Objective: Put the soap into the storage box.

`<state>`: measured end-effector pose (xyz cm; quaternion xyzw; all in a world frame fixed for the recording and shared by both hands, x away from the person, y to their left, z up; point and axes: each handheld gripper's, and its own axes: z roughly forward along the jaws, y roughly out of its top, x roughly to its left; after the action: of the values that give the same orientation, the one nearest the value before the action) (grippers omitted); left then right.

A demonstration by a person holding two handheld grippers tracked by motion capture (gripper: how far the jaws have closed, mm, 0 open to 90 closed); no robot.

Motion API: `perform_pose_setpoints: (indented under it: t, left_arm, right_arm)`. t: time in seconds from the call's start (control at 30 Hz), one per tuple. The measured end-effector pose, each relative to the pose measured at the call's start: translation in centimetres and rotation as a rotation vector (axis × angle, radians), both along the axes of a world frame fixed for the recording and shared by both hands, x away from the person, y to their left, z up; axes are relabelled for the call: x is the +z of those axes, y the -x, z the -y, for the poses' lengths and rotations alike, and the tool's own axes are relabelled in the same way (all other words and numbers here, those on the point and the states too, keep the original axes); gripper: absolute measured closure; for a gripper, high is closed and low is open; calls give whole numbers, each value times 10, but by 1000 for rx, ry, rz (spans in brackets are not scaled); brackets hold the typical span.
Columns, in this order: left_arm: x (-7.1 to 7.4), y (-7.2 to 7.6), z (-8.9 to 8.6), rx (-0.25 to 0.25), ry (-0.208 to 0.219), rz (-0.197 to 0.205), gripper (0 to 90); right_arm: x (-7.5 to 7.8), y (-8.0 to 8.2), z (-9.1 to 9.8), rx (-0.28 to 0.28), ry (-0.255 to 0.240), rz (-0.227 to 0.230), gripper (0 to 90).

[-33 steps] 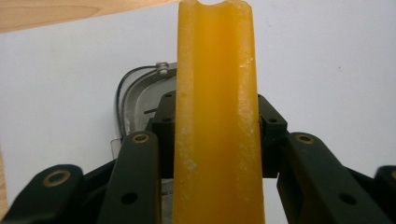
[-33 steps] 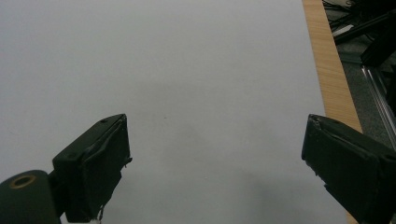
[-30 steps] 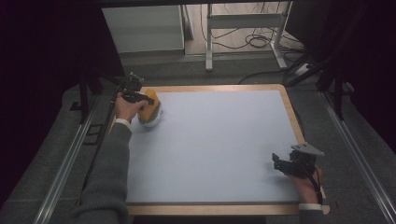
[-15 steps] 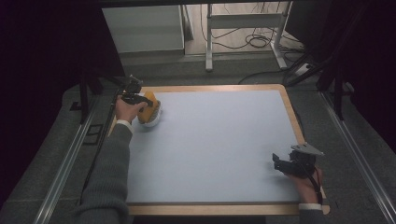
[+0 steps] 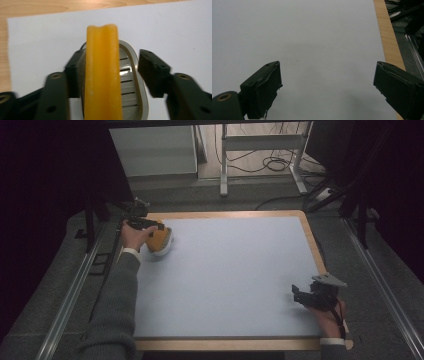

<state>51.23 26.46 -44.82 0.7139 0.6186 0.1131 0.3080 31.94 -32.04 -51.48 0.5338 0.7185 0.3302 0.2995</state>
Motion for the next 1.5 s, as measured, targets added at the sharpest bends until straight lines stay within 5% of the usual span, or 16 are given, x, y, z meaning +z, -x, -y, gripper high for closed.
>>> perform_pose_setpoints:
  t: [0.07, 0.27, 0.57, 0.6, 0.8, 1.07, 1.33, 1.5]
  left_arm:
    - [11, 7, -3, -4, -39, 25, 297]
    - [29, 28, -1, -89, -22, 81, 243]
    - [26, 63, 4, -196, -23, 119, 215]
    - [21, 76, 8, -217, -48, 142, 207]
    - [4, 104, 15, -269, -37, 163, 201]
    - [-28, 143, 24, -349, 25, 180, 180]
    - [-63, 166, 32, -355, 36, 167, 189]
    - [-72, 171, 33, -363, 47, 143, 188]
  right_arm:
    - [0, 0, -1, 7, 1, -2, 79]
    - [4, 2, 0, 8, -4, 11, 79]
    - [3, 2, -3, 11, 1, 6, 79]
    - [3, 2, -3, 11, 1, 6, 79]
    - [3, 2, -3, 13, 3, 10, 79]
    - [3, 2, -5, 18, 11, 6, 79]
    - [3, 3, -8, 25, 18, 7, 79]
    - [2, 2, -7, 28, 19, 2, 79]
